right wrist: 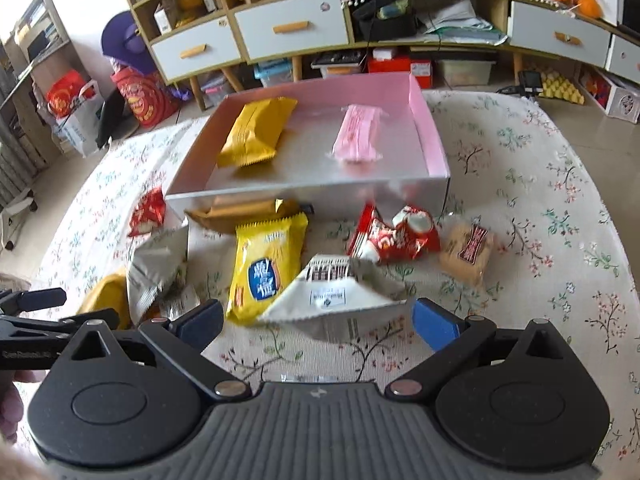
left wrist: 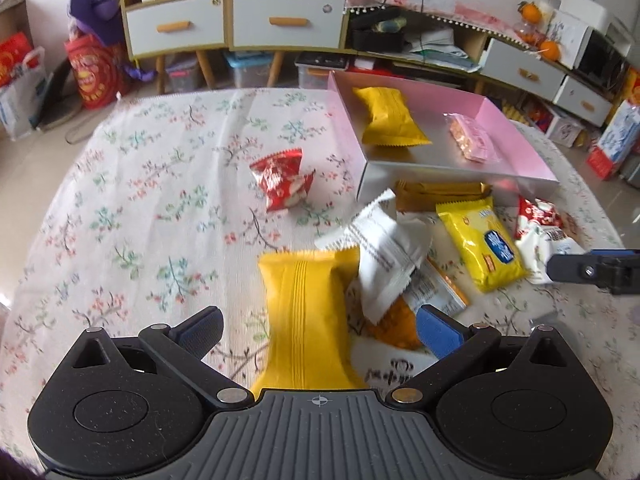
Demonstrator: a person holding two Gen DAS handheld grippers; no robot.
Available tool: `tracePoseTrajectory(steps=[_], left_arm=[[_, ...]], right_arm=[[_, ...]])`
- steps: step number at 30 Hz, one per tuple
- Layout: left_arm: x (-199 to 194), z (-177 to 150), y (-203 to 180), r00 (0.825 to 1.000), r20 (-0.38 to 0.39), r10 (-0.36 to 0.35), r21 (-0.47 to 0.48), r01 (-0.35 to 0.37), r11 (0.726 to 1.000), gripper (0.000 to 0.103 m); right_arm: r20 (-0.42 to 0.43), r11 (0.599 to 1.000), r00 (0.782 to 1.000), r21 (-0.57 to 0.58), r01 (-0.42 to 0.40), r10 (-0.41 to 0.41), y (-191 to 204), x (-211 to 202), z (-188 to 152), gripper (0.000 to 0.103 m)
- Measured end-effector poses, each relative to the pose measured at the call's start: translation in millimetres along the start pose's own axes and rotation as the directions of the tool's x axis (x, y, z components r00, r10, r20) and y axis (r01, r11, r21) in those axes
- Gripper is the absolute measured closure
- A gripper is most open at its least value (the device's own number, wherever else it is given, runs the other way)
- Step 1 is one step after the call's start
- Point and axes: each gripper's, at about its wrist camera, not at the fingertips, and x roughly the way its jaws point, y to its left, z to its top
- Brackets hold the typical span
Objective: Organize snacks
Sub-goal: 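Grasp a second yellow pastry with the left gripper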
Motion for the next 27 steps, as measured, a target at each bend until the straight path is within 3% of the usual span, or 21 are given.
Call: tracePoseTrajectory(steps=[9, 14, 20, 27], left_arm=[[9.1, -12.2, 22.3, 0.994, -0.036, -0.103, -0.062, 0.101, 0.993, 0.002], [15.0, -8.6, 25.9, 0.995, -0.032, -0.1, -0.08, 0.097, 0.992, 0.007], [20.5, -6.0, 31.8, 0.993, -0.045, -0.11, -0.113, 0.104, 0.988, 0.025], [22.2, -8.5, 35.6, 0.993, -0.055, -0.109, -0.129, 0.101, 0.986, 0.06]], right_arm=[[-0.05, 0.996, 0.999, 0.083, -0.013, 0.017, -5.8, 8.2, -7.1, 0.002], [-0.069, 0.994, 0.997, 0.111, -0.01, 0.018, -6.9, 16.7, -6.3, 0.006], [-0.101, 0.988, 0.995, 0.156, -0.011, 0.027, -11.1, 24.8, -7.3, 0.022], [-0.101, 0.982, 0.993, 0.188, -0.038, 0.057, -11.3, 22.0, -8.4, 0.046]])
